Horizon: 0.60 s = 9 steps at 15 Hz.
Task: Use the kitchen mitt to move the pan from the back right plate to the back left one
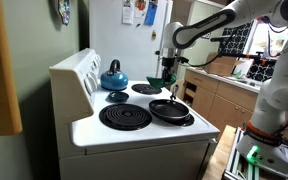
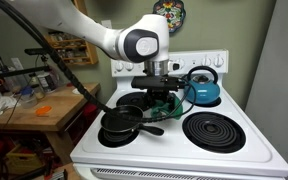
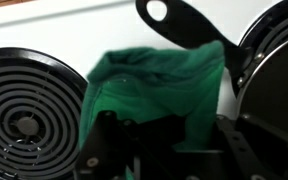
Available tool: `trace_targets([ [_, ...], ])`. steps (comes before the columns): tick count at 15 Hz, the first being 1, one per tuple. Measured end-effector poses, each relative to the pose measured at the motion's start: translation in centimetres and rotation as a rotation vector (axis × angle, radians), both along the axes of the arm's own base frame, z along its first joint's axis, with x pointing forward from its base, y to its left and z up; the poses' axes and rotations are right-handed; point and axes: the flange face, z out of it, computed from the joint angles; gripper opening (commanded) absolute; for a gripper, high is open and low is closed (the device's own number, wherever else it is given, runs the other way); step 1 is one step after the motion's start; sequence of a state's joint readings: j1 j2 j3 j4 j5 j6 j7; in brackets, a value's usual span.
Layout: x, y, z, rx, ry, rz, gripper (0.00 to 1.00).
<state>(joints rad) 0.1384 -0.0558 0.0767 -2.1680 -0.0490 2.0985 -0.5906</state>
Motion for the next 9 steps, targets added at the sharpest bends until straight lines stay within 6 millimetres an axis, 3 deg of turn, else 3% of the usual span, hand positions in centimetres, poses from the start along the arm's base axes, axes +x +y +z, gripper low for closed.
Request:
trace_targets([
  [1, 0.6, 0.5, -0.6, 0.014, 0.011, 0.0, 0.0],
  [2, 1.1, 1.1, -1.2, 0.028, 0.023, 0.002, 0.08],
  [3, 1.6, 1.7, -1.8, 0.042, 0.034, 0.006, 0.25],
  [9, 3.3, 4.0, -3.3, 0.071, 0.057, 0.032, 0.68],
])
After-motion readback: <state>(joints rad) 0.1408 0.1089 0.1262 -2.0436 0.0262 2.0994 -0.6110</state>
